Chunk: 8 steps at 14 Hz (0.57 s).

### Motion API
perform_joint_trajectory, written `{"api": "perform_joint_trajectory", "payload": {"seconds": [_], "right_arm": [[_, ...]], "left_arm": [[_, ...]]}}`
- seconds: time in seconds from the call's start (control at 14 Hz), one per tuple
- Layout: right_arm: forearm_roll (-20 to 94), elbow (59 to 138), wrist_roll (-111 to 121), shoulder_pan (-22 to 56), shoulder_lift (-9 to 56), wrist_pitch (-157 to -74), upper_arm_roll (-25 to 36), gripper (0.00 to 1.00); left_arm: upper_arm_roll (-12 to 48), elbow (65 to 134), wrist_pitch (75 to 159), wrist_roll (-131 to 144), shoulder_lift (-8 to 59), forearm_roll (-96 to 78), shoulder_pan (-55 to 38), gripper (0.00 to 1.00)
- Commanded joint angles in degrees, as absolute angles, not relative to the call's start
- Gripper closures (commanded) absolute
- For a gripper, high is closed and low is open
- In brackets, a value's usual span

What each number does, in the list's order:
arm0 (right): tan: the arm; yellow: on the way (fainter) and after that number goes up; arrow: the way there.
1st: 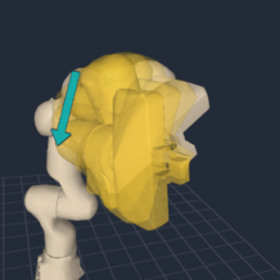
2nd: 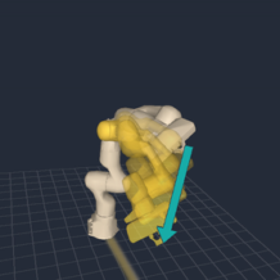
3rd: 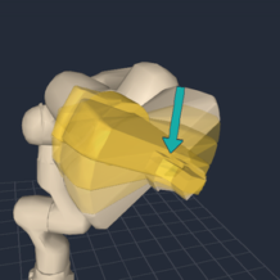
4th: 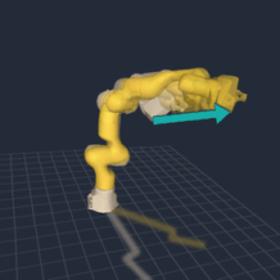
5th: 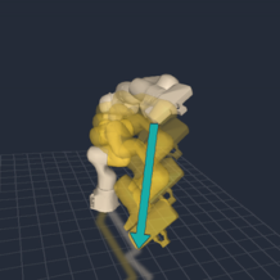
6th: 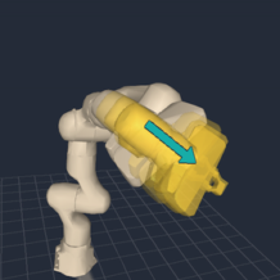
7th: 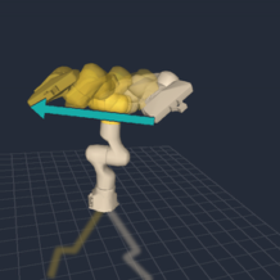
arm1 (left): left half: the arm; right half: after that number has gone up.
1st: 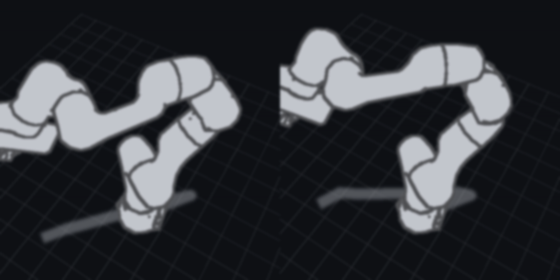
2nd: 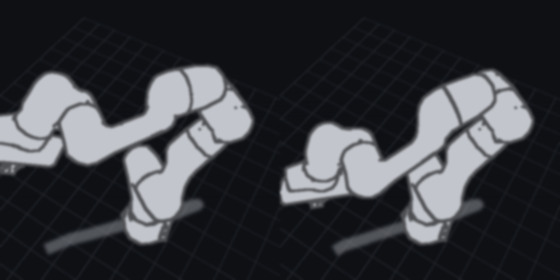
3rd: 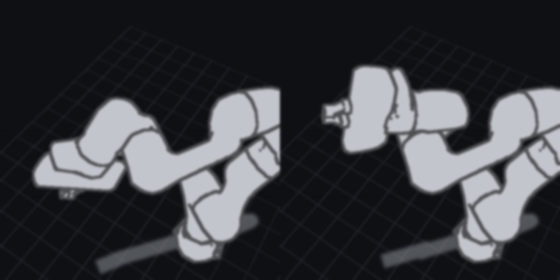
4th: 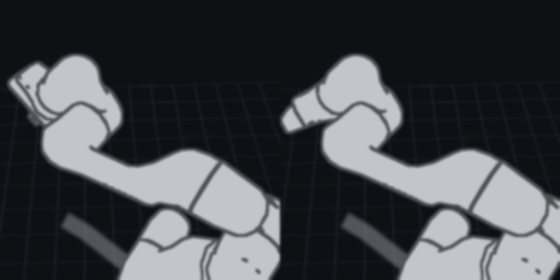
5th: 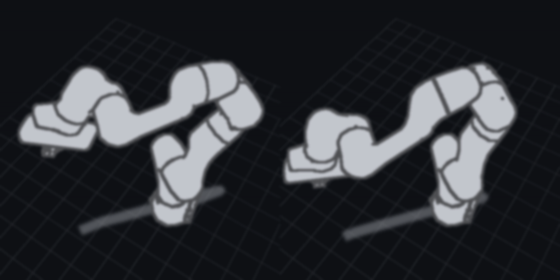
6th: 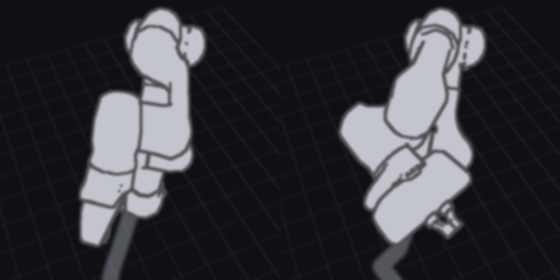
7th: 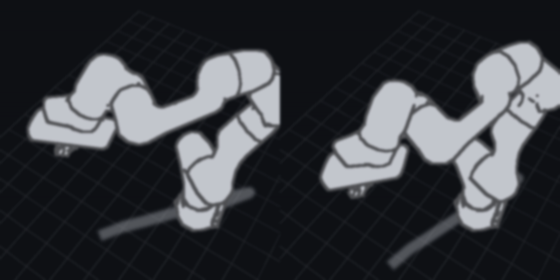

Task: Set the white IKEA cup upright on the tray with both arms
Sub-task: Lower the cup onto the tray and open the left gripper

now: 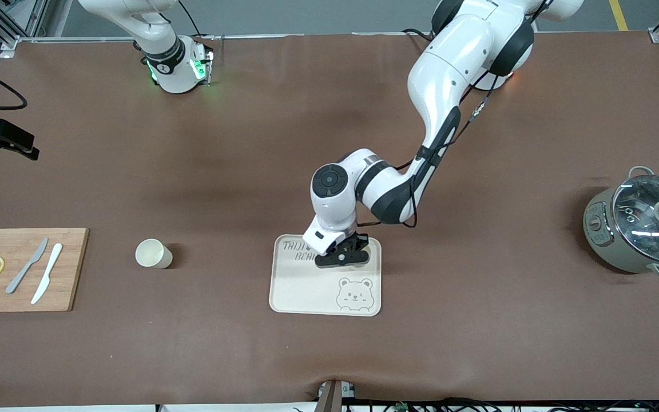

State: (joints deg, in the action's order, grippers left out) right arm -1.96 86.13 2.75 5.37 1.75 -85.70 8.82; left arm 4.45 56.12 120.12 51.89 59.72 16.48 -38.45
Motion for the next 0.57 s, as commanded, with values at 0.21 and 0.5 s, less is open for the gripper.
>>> {"api": "perform_joint_trajectory", "payload": {"seconds": [0.21,0.5], "right_arm": [[-2.55,85.69,2.55,5.10,1.93,-85.87,8.52,0.00],[-2.55,85.69,2.55,5.10,1.93,-85.87,8.53,0.00]], "left_arm": [[3.69,53.61,120.15,51.50,61.26,15.91,-38.85,0.66],[3.60,53.61,120.23,51.42,61.26,15.91,-38.85,0.50]]}}
